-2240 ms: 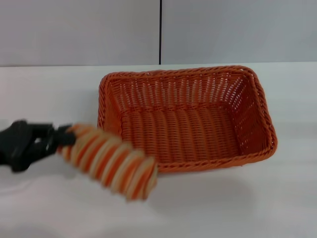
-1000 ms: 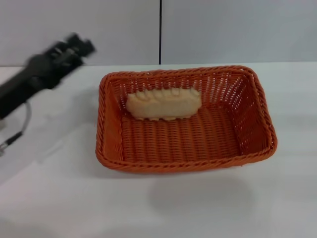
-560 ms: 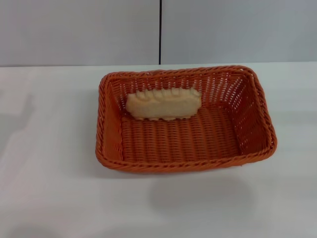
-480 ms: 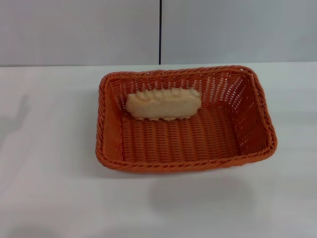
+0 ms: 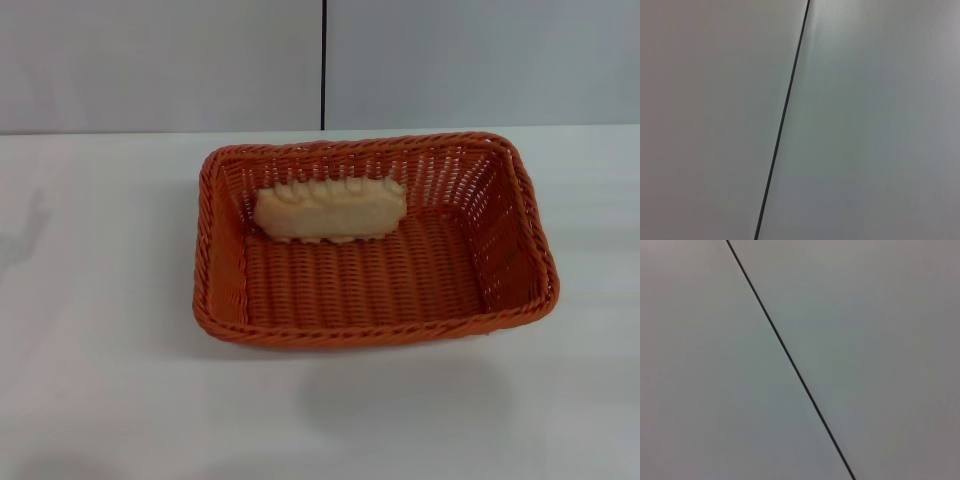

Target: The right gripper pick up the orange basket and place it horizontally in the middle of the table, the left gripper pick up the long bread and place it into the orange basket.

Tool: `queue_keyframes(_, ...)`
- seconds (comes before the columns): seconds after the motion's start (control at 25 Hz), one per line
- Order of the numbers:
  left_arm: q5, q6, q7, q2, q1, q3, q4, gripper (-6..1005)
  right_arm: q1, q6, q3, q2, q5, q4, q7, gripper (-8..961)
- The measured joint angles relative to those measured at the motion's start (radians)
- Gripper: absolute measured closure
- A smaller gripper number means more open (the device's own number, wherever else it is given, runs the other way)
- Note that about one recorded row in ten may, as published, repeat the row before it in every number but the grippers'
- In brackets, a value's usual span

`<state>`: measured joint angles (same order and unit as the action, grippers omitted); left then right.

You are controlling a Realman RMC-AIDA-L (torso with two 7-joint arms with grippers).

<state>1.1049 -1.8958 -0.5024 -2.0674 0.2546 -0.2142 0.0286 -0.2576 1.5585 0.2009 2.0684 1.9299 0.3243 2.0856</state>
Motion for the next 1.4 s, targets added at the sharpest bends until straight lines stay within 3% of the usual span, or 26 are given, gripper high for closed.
queue_keyframes(0.64,-0.002,-0.006,-0.002,-0.001,-0.005,0.036,-0.018,137,-0.009,0.008,-0.102,0.006,0.0,-0.081,0.108,438)
queue_keyframes(1.12,-0.002,-0.006,-0.001,-0.002,-0.001,0.046,-0.038,137,-0.004,0.016,-0.277,0.007,0.0,-0.186,0.163,438)
queue_keyframes(1.4,-0.002,-0.008,0.0,-0.002,-0.007,0.052,-0.044,137,0.01,0.023,-0.306,0.007,0.0,-0.193,0.162,438)
